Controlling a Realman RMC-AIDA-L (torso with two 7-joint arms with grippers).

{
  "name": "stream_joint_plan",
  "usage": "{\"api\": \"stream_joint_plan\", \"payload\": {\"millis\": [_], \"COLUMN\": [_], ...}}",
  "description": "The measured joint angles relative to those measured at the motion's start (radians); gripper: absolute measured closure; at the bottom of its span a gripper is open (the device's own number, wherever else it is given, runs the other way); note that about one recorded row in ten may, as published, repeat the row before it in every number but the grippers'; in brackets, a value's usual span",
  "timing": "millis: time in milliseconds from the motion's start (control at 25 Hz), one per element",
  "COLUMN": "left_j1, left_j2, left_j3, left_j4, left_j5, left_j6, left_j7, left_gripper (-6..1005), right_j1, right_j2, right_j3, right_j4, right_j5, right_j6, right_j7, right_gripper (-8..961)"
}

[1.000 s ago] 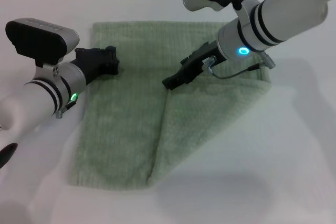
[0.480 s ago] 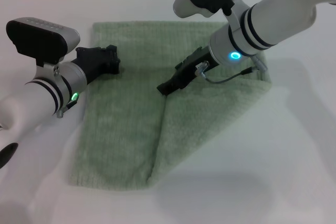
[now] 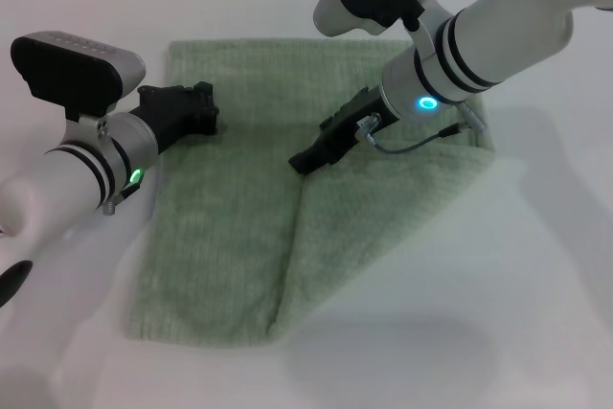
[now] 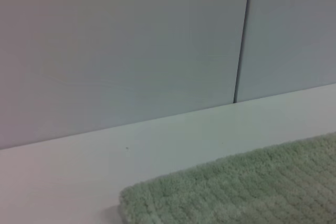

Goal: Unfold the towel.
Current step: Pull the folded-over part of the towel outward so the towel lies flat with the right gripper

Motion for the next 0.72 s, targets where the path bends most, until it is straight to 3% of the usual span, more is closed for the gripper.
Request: {"api": "stream_joint_plan", "payload": {"millis": [80, 720], "left_j1": [0.0, 0.0], "left_j2": [0.0, 0.0], "left_j3": [0.0, -0.004], "left_j4": [0.0, 0.0], "left_j5": [0.0, 0.0], "left_j6": [0.0, 0.0], "left_j7": [0.0, 0.0], "left_gripper": [1001, 1001], "right_j1": [0.0, 0.004], "right_j2": [0.0, -0.004], "right_j3": [-0.001, -0.001], "right_j4": [0.001, 0.001], "right_j5": [0.0, -0.003], "right_j6": [0.0, 0.009], "right_j7": [0.002, 0.009], "right_gripper": [165, 689]}}
